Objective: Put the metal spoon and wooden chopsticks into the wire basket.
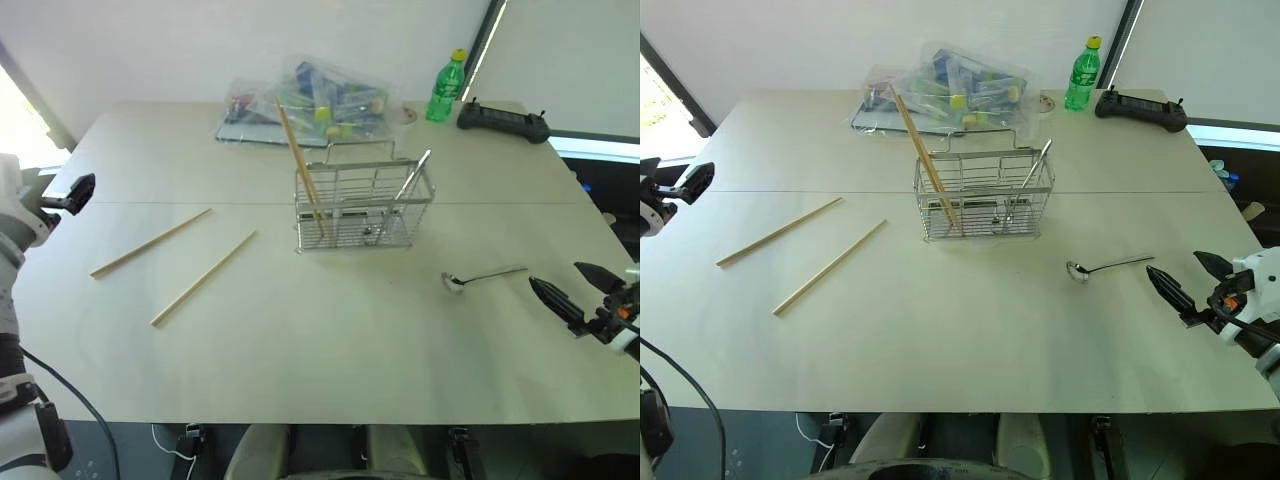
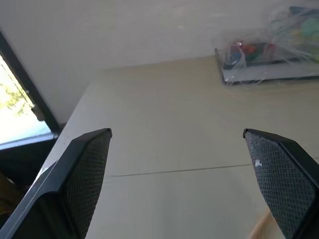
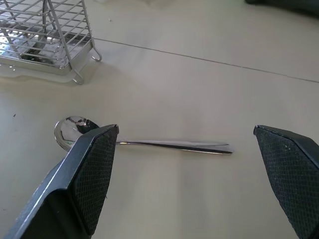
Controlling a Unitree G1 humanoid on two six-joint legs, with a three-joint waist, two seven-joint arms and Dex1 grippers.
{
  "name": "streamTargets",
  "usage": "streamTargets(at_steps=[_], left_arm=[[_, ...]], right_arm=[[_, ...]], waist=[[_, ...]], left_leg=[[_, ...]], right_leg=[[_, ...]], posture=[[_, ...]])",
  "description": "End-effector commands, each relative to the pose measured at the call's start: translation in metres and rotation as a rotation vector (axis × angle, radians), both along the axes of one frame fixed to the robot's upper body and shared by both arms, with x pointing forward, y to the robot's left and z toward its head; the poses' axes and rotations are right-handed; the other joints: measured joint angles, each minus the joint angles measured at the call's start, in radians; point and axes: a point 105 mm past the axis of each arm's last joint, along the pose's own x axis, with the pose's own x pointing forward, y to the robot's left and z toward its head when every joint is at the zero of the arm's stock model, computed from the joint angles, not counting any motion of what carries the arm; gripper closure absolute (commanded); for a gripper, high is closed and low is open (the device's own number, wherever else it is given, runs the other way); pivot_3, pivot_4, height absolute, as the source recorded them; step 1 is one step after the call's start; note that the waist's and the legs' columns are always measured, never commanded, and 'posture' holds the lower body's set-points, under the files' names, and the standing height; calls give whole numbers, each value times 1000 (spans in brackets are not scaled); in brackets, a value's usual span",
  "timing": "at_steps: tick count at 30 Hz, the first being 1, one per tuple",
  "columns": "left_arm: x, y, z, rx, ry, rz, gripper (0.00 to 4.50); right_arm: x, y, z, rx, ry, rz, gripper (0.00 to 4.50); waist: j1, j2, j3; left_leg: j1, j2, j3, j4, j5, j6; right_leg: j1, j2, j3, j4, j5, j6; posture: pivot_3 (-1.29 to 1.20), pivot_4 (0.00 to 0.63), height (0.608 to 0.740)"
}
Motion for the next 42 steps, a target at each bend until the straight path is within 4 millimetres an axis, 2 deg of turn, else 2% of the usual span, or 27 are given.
streamTargets(at_steps=[1,3,5,8,10,13,16,23,30,34,42], left_arm=[[-1,-19,20,20,-27,-95,16],[-1,-42,23,26,1,-215,16],[-8,-76,24,35,37,-413,16],[-39,-134,17,94,134,-773,16],[-60,-160,10,136,208,-948,16],[-78,-183,3,181,280,-1100,16],[-82,-202,1,190,291,-1191,16],[-80,-231,2,182,239,-1268,16],[-82,-233,8,174,205,-1244,16],[-85,-235,10,185,199,-1247,16],[-95,-239,4,222,244,-1319,16]], right_arm=[[7,4,10,-66,-14,46,13],[13,10,15,-106,-2,108,13],[20,16,20,-154,18,188,13],[31,28,31,-224,55,345,13],[37,37,37,-255,82,452,13],[44,51,37,-285,143,600,13],[48,59,22,-338,241,732,13],[62,61,-3,-431,372,876,13],[97,50,-9,-519,365,782,13],[101,43,-18,-598,404,798,13],[101,40,-26,-624,468,846,13]], waist=[[0,0,0],[0,0,0],[-2,0,0],[-15,0,0],[-24,1,1],[-28,2,2],[-25,3,2],[-24,3,3],[-28,4,3],[-25,4,3],[-29,4,3]], left_leg=[[0,0,0,0,0,0],[0,0,0,1,0,0],[0,0,0,1,0,0],[0,0,2,2,0,0],[0,0,2,2,0,1],[0,1,3,1,-1,1],[0,2,3,1,-1,1],[-1,0,3,3,-1,1],[0,1,3,1,-1,1],[0,1,3,2,-1,1],[0,0,3,2,-1,1]], right_leg=[[0,0,0,0,0,0],[0,0,0,0,0,0],[1,0,0,0,0,0],[1,0,0,0,0,-1],[1,-1,1,-1,-1,-3],[0,0,0,-1,-2,-3],[1,0,0,0,-2,-4],[1,-1,0,-1,0,-1],[0,1,0,0,0,0],[0,0,1,0,0,0],[0,0,1,0,0,0]], posture=[[0,150,734],[0,150,734],[0,150,734],[0,150,734],[0,150,734],[0,150,734],[0,150,734],[0,150,734],[0,150,734],[0,150,734],[0,150,734]])
